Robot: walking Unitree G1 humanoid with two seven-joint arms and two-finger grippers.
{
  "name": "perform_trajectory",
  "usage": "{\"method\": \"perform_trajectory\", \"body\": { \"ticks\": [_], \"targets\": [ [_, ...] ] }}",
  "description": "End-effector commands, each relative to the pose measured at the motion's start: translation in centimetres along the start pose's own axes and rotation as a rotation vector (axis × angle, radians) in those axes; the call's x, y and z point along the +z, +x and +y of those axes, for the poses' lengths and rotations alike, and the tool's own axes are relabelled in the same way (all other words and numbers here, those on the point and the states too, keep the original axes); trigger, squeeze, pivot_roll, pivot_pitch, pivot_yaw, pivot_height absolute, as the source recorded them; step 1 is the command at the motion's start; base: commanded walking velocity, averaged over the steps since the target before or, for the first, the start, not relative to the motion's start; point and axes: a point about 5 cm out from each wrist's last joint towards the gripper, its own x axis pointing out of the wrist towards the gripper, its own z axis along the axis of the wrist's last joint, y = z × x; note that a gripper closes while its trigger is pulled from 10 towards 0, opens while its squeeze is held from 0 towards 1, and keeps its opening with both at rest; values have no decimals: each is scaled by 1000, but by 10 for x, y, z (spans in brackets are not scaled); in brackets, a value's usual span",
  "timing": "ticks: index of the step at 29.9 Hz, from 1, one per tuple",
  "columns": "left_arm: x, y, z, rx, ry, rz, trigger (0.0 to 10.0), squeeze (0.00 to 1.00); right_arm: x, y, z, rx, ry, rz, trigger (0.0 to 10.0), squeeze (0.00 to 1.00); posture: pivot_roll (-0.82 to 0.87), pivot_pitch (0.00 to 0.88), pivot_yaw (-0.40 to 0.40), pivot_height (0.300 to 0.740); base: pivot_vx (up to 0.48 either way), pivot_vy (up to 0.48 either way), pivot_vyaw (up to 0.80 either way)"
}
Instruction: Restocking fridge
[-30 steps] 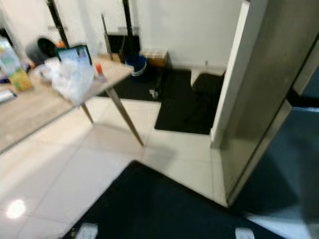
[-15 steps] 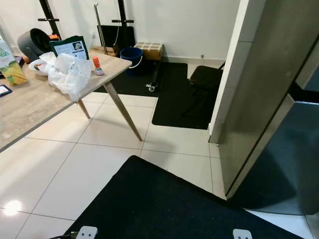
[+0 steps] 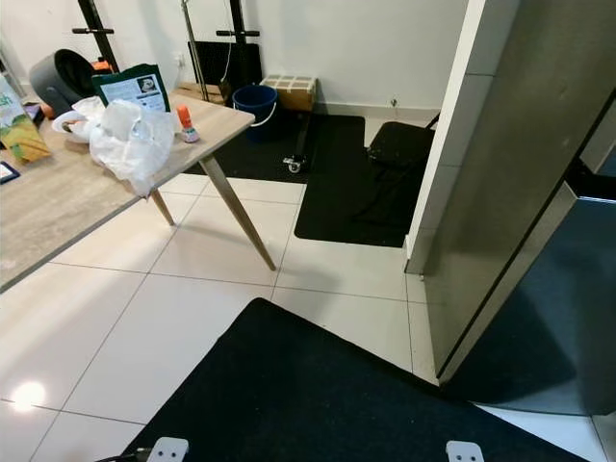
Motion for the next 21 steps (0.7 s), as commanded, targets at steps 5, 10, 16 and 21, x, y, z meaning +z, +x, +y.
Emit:
{"method": "perform_trajectory", "body": {
  "ticks": [5, 10, 16, 21],
  "targets": [
    [-6, -1, 0, -4, 8, 29, 10000, 0, -4, -1, -2, -11, 12, 13, 10000, 0, 65, 0, 5, 740, 0, 0, 0],
    [-4, 0, -2, -8, 6, 23, 10000, 0, -2, 0, -1, -10, 5, 10, 10000, 0, 65, 0, 1, 740, 0, 0, 0],
    [-3, 0, -3, -9, 6, 20, 10000, 0, 0, 0, -1, -8, -3, 9, 10000, 0, 67, 0, -1, 740, 0, 0, 0],
    [-2, 1, -3, -9, 6, 19, 10000, 0, 1, 0, -1, -8, -7, 8, 10000, 0, 66, 0, -4, 740, 0, 0, 0]
  ]
}}
